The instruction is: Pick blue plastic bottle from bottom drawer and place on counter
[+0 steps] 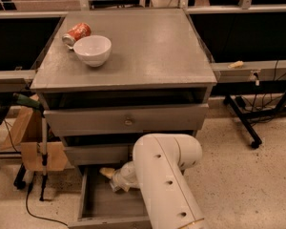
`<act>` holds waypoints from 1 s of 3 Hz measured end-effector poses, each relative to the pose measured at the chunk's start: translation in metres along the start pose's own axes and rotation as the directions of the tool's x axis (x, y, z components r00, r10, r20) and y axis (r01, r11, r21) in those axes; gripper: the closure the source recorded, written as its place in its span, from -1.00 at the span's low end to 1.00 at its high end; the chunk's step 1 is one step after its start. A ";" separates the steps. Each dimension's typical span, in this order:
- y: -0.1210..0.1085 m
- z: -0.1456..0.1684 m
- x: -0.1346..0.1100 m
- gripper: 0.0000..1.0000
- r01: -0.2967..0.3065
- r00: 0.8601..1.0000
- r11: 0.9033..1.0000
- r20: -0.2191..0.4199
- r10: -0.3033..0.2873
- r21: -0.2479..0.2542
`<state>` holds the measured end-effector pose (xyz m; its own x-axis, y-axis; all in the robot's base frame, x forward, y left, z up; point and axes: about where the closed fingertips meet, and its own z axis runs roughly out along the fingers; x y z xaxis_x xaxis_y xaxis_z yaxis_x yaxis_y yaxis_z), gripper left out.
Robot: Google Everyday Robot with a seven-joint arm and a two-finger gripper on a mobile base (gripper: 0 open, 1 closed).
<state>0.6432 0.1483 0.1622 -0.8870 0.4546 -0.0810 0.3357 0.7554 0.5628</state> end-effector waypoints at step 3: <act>0.001 0.001 0.002 -1.00 0.014 1.000 0.999 0.017 -0.015 0.042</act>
Offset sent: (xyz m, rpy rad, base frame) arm 0.0002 -0.0004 0.0006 -0.0578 -0.0018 -0.0028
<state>0.6418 0.1502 0.1620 -0.8865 0.4512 -0.1033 0.3362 0.7811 0.5262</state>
